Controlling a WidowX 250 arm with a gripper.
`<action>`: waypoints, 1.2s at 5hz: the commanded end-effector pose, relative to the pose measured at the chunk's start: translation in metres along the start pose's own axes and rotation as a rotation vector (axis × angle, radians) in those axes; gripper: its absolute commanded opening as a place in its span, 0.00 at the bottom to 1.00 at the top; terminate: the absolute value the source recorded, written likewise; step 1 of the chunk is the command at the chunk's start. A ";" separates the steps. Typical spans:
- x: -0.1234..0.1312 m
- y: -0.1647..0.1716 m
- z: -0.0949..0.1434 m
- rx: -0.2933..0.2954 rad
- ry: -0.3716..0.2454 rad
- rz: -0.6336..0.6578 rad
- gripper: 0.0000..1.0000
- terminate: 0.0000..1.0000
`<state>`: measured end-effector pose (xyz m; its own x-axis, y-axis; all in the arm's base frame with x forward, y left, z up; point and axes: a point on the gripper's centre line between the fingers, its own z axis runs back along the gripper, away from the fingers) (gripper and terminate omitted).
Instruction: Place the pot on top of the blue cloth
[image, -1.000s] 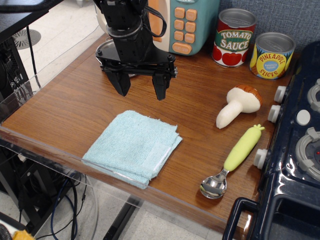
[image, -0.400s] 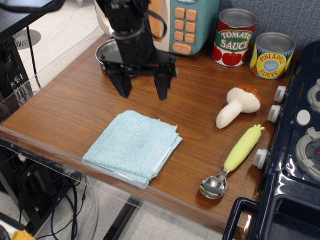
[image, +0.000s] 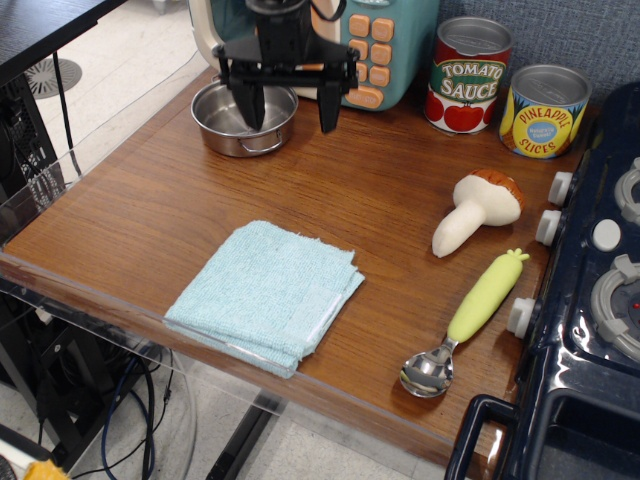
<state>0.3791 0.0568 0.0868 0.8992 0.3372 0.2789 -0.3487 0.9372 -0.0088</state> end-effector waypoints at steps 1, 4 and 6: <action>0.062 -0.007 -0.010 0.176 -0.107 -0.022 1.00 0.00; 0.074 -0.001 -0.059 0.310 -0.075 -0.075 1.00 0.00; 0.070 0.003 -0.068 0.302 -0.055 -0.086 0.00 0.00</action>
<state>0.4554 0.0836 0.0215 0.9311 0.2383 0.2763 -0.3211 0.8947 0.3105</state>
